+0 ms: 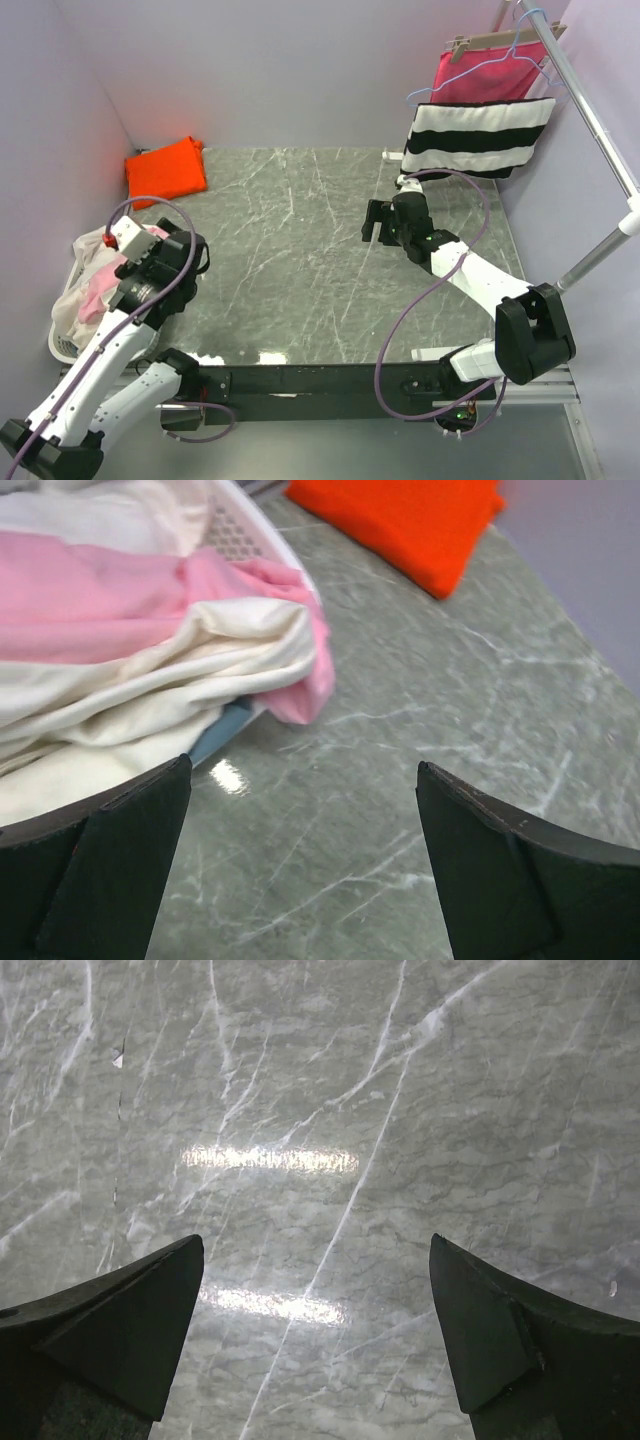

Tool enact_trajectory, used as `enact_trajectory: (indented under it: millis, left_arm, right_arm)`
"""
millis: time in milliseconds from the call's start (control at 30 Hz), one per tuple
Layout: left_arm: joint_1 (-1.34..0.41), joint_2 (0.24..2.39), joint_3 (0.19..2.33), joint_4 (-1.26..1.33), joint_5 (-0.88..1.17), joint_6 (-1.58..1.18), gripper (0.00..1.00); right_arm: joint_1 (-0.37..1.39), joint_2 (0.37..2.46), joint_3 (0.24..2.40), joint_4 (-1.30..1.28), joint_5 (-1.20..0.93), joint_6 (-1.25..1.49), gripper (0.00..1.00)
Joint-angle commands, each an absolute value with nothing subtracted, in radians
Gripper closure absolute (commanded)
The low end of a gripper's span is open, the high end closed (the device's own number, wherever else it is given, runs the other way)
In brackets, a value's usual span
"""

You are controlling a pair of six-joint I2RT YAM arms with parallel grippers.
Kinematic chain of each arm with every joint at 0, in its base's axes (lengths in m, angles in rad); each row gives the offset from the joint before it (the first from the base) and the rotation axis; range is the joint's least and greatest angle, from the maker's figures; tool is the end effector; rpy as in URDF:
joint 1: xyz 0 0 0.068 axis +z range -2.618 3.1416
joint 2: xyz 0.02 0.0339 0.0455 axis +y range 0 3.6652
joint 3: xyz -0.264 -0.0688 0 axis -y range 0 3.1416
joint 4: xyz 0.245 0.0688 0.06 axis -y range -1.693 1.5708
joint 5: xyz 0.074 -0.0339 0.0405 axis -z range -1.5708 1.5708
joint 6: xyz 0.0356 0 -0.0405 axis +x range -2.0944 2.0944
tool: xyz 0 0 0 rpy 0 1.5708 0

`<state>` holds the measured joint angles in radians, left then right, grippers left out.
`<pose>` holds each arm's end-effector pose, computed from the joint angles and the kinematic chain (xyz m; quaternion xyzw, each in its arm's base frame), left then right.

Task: Fold and stack the t-shirts
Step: Grab crumpled tshirt from bin with the left arm

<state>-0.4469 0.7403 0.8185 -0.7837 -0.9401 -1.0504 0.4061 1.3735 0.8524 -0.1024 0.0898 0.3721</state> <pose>0.1360 -0.0333 0.3089 -0.4219 0.7164 0.0468 0.5537 0.2764 0.1154 0.2385 0.0054 0.8892 0.1359 0.4368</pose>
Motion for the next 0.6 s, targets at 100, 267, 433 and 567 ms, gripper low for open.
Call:
enact_trajectory:
  millis: [100,267,433,567]
  left_arm:
    - [-0.449,0.860,0.953,-1.129,-1.072,-1.370,0.00]
    - [-0.449,0.904,0.939,-1.273,-1.068,-1.554,0.01]
    - [-0.448,0.797,0.910,-1.309,-1.111,-1.597,0.01]
    - [-0.434,0.729,0.928,-1.373,-1.115,-1.578,0.01]
  right_arm:
    - [0.413,1.373,0.867,-0.078,0.095,0.353,0.00]
    - [0.413,1.368,0.871,-0.077,0.081,0.350,0.00]
    - [0.413,1.345,0.864,-0.094,0.089,0.344,0.00]
    - [0.411,1.322,0.838,-0.069,0.075,0.348,0.00]
